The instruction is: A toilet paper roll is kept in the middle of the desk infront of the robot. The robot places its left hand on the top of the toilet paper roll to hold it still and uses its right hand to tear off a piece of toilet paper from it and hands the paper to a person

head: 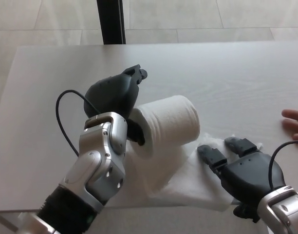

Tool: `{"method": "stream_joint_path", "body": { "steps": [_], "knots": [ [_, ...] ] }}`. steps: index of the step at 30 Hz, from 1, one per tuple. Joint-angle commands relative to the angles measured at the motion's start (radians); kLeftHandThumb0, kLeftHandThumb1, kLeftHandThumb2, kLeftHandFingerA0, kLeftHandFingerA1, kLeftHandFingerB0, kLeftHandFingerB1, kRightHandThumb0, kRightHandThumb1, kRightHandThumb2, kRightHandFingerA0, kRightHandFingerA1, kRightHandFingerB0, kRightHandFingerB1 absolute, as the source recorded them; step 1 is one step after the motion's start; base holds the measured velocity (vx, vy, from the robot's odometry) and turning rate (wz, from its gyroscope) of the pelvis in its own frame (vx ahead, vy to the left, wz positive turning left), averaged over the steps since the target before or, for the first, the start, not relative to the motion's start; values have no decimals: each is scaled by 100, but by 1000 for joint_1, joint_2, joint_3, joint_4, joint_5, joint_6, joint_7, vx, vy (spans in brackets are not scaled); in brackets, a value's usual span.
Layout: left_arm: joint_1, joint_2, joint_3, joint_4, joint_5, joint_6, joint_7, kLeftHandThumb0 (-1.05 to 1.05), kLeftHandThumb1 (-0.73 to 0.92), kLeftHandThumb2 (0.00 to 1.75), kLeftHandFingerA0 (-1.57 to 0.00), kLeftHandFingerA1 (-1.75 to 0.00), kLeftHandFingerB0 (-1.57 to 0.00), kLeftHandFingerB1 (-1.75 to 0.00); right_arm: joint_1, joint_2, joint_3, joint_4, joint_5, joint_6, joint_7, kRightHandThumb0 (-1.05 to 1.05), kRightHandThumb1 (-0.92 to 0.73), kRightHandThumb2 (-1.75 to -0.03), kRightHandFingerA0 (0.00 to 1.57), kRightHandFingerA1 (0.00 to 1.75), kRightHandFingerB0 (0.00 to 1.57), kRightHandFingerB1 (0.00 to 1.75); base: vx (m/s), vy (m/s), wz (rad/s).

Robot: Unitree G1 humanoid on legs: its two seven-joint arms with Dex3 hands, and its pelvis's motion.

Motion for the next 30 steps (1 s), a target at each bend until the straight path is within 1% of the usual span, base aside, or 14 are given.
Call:
{"method": "stream_joint_path", "body": {
  "steps": [1, 2, 3, 4, 5, 7, 8, 9, 14, 15, 16, 21, 27, 30],
  "knots": [
    [7, 8, 6, 0, 12, -12, 10, -60, 82, 68, -35, -50, -30, -40, 45, 33, 6, 88, -19, -49, -115, -42, -52, -57, 6, 57, 8, 34, 0, 0, 0],
    [7, 7, 5, 3, 13, -11, 13, -60, 82, 68, -35, -51, -30, -41, 49, 43, 0, 104, -14, -55, -150, -40, -52, -56, 16, 58, 11, 35, 0, 0, 0],
    [5, 5, 1, 7, 16, -10, 13, -57, 87, 66, -37, -51, -32, -40, 56, 51, -18, 132, 5, -87, -234, -56, -56, -57, 46, 62, 25, 36, 0, 0, 0],
    [6, 2, 3, 10, 13, -10, 16, -57, 86, 65, -37, -51, -32, -40, 60, 50, -36, 143, 32, -126, -284, -62, -51, -88, 61, 83, 25, 49, 0, 0, 0],
    [6, 1, 5, 10, 12, -11, 18, -57, 86, 65, -37, -50, -33, -40, 61, 50, -52, 146, 58, -156, -304, -51, -69, -67, 78, 156, 45, 43, 0, 0, 0],
    [5, 1, 6, 13, 11, -14, 19, -57, 86, 65, -37, -50, -33, -40, 64, 54, -74, 152, 94, -198, -333, -51, -69, -67, 78, 156, 45, 43, 0, 0, 0],
    [5, 0, 8, 13, 8, -17, 20, -59, 81, 67, -36, -51, -30, -41, 75, 64, -102, 146, 129, -226, -354, -41, -73, -61, 93, 165, 55, 45, 0, 0, 0],
    [9, 0, 10, 11, 7, -18, 21, -54, 65, 106, -34, -62, -21, -52, 80, 62, -121, 120, 148, -235, -336, -27, -76, -72, 100, 173, 68, 57, 0, 0, 0],
    [14, 3, 1, 15, 12, -22, 24, -52, 65, 106, -34, -62, -21, -52, 94, 39, -165, 41, 186, -242, -218, -29, -58, -88, 97, 175, 97, 78, 0, 0, 0],
    [15, 6, 2, 14, 12, -25, 23, -59, 82, 66, -35, -51, -30, -41, 97, 27, -174, 12, 190, -240, -184, -23, -56, -87, 102, 174, 98, 79, 0, 0, 0],
    [11, 17, 1, 11, 16, -25, 15, -59, 81, 67, -37, -50, -31, -41, 104, -8, -185, -41, 189, -243, -137, -26, -49, -90, 99, 172, 102, 78, 0, 0, 0],
    [10, 43, 7, 0, 23, -23, 9, -58, 87, 65, -41, -52, -32, -42, 163, -111, -246, -194, 243, -272, -43, -32, -51, -81, 101, 168, 102, 76, 0, 0, 0],
    [26, 43, 0, -11, 19, -7, 3, -56, 86, 65, -39, -50, -33, -40, 225, -135, -314, -260, 293, -293, -46, -25, -49, -108, 101, 171, 99, 84, 0, 0, 0],
    [41, 56, -11, -10, 28, -19, 7, -57, 87, 66, -41, -53, -32, -42, 244, -110, -323, -284, 298, -290, -39, -27, -56, -86, 104, 173, 94, 80, 0, 0, 0]
  ]
}}
